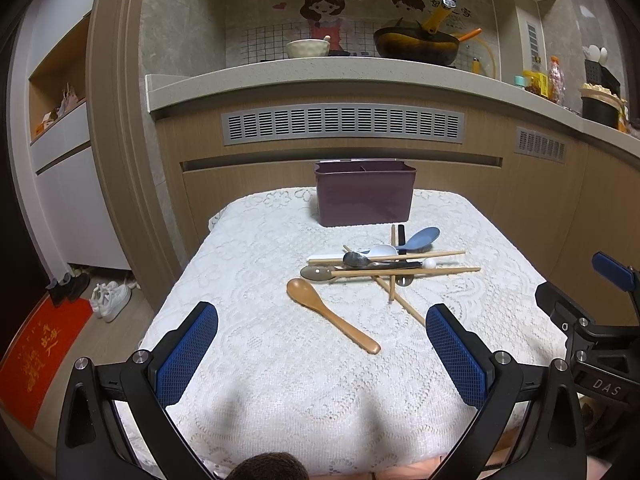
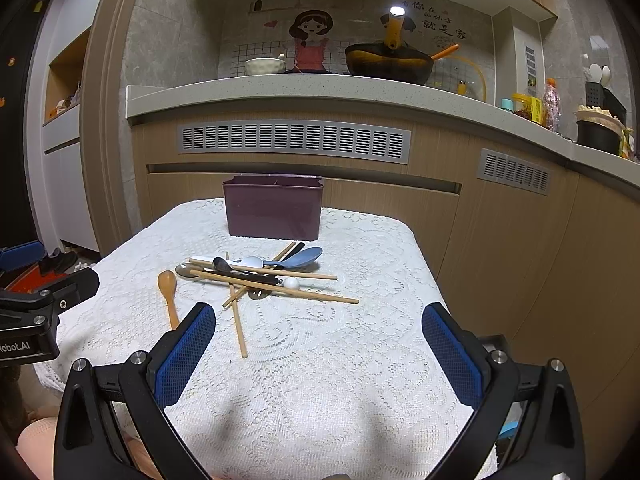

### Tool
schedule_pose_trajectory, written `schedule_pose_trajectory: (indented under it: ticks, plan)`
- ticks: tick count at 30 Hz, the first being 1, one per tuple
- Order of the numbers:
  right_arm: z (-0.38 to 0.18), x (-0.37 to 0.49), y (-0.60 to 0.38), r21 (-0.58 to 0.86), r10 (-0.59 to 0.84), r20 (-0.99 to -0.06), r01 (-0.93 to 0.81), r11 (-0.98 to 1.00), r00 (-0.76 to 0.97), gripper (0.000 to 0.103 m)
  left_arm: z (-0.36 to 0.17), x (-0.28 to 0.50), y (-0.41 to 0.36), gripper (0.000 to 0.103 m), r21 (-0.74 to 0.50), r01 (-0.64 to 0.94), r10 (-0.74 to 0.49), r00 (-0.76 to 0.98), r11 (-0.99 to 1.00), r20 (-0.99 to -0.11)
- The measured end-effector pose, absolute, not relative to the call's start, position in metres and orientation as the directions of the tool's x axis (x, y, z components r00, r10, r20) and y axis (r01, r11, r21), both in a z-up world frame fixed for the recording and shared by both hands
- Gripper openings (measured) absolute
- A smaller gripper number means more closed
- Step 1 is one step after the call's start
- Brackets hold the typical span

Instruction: Organize utensils

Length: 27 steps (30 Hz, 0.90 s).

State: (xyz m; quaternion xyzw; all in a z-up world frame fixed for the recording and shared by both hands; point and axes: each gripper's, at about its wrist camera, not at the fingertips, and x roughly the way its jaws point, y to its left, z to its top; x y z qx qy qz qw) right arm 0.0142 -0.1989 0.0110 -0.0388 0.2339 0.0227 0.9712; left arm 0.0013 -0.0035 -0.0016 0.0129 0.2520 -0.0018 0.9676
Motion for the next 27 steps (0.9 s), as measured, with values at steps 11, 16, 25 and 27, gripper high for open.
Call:
schedule_pose_trajectory:
  ticks: [11,16,25,27]
  plan:
    - [0.0112,0.0122,-0.1988,-0.069,0.031,-0.449,-0.069,0.995,0.893,0.103,-0.0020,0.0014,-0.0040,0.103,0.026,0.012,0.002,0.873,1.000,-0.487]
    - [0.0111,0.0120,-0.1982,-0.070,0.030,-0.449,-0.068,0.995,0.893,0.103,-0.0030,0.0012,-0.0045,0.103,0.028,0.014,0.001,0.873,1.000,-0.488]
    - [0.0107,0.0118,-0.1986,-0.069,0.031,-0.448,-0.069,0.995,0.893,0.103,-0.0048,0.0011,-0.0052,0.103,0.028,0.014,0.002,0.871,1.000,-0.491]
    - [0.0110,0.0116,-0.1988,-0.069,0.031,-0.448,-0.069,0.995,0.894,0.103,-0.0050,0.0010,-0.0053,0.103,0.028,0.014,0.001,0.871,1.000,-0.491]
